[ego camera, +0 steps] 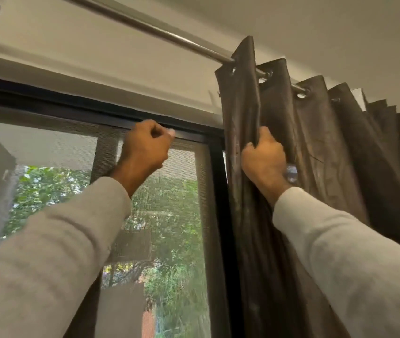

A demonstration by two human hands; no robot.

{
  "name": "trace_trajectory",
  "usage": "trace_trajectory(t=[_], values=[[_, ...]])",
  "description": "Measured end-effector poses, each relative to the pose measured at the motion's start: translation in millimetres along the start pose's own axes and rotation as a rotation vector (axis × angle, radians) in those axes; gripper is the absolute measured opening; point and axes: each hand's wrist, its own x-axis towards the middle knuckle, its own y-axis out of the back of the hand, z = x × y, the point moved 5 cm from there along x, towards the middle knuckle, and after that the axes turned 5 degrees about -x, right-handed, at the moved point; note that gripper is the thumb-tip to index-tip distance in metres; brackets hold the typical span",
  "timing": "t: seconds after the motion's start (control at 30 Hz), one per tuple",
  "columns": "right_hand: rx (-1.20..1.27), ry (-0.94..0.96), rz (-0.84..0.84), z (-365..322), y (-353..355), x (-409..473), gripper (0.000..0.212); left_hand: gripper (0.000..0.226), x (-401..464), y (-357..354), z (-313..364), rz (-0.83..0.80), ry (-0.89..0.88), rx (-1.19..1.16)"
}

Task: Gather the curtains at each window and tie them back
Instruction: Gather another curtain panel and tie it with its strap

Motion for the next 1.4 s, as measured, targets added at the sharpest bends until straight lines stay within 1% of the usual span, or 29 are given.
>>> trace_trajectory(t=[0.07, 0.1, 0.17, 0.23, 0.3, 0.33, 0.37, 0.4, 0.43, 0.47, 0.5, 0.53, 0.57, 0.63, 0.7, 0.77, 0.8, 0.83, 0.87, 0.93, 0.97, 1.07, 1.13, 1.17, 1.23, 1.3, 1.33, 1.37, 1.4], values=[[-0.005, 0.076, -0.058, -44, -25, -13, 0.039, 0.025, 11, 26, 0, 0.126, -0.016, 0.022], [0.074, 0.182, -0.14, -72, -43, -16, 0.037, 0.028, 19, 42, 1, 0.196, -0.003, 0.005], [0.302, 0.448, -0.444, -130, -71, -26, 0.034, 0.034, 35, 77, 4, 0.292, 0.061, -0.089], [0.545, 0.575, -0.712, -157, -70, -18, 0.03, 0.042, 45, 100, 12, 0.307, 0.105, -0.155], [0.68, 0.556, -0.817, -152, -50, 1, 0.022, 0.051, 46, 112, 23, 0.273, 0.143, -0.131], [0.731, 0.5, -0.759, -137, -37, 18, 0.028, 0.054, 44, 111, 31, 0.245, 0.15, -0.115], [0.76, 0.439, -0.597, -118, -24, 40, 0.032, 0.056, 42, 107, 38, 0.211, 0.143, -0.092], [0.675, 0.384, -0.351, -94, -13, 63, 0.035, 0.059, 38, 99, 48, 0.182, 0.123, -0.068], [0.49, 0.319, -0.107, -68, -3, 83, 0.04, 0.062, 36, 86, 59, 0.164, 0.101, -0.045], [0.288, 0.245, 0.059, -46, 3, 95, 0.048, 0.065, 33, 73, 70, 0.148, 0.083, -0.004], [0.141, 0.18, 0.136, -26, 5, 103, 0.057, 0.067, 31, 59, 80, 0.129, 0.06, 0.058], [0.086, 0.132, 0.145, -8, 5, 110, 0.069, 0.068, 30, 44, 90, 0.105, 0.025, 0.155], [0.1, 0.095, 0.095, 6, 5, 114, 0.081, 0.07, 30, 30, 99, 0.095, -0.011, 0.253], [0.237, 0.045, -0.091, 31, -3, 123, 0.105, 0.08, 30, 5, 112, 0.098, -0.021, 0.381], [0.389, 0.044, -0.261, 40, -13, 123, 0.124, 0.09, 35, -13, 117, 0.107, 0.05, 0.368], [0.464, 0.065, -0.322, 37, -20, 120, 0.131, 0.096, 46, -21, 113, 0.111, 0.115, 0.313], [0.453, 0.085, -0.335, 29, -21, 116, 0.125, 0.097, 50, -22, 111, 0.116, 0.135, 0.282], [0.399, 0.115, -0.34, 22, -25, 114, 0.11, 0.093, 53, -22, 109, 0.113, 0.152, 0.241], [0.323, 0.134, -0.328, 15, -30, 112, 0.088, 0.084, 53, -21, 107, 0.101, 0.166, 0.202], [0.236, 0.139, -0.245, 2, -33, 107, 0.046, 0.054, 51, -17, 105, 0.071, 0.175, 0.155], [0.253, 0.123, -0.21, -5, -32, 102, 0.037, 0.041, 48, -11, 105, 0.068, 0.169, 0.17], [0.378, 0.119, -0.159, -38, -26, 79, 0.032, 0.021, 46, 20, 102, 0.122, 0.121, 0.268], [0.483, 0.186, -0.198, -72, -29, 63, 0.039, 0.008, 45, 41, 102, 0.165, 0.124, 0.303], [0.543, 0.25, -0.245, -93, -31, 56, 0.042, 0.007, 44, 49, 101, 0.176, 0.137, 0.285], [0.689, 0.413, -0.447, -133, -38, 39, 0.039, 0.017, 43, 62, 100, 0.183, 0.153, 0.184], [0.801, 0.512, -0.67, -152, -35, 32, 0.044, 0.029, 43, 68, 101, 0.159, 0.163, 0.083], [0.795, 0.533, -0.731, -150, -30, 34, 0.045, 0.035, 44, 70, 103, 0.142, 0.162, 0.067], [0.773, 0.53, -0.738, -143, -27, 40, 0.04, 0.042, 45, 69, 105, 0.125, 0.151, 0.064], [0.772, 0.498, -0.675, -133, -21, 51, 0.032, 0.047, 47, 69, 108, 0.11, 0.133, 0.07]])
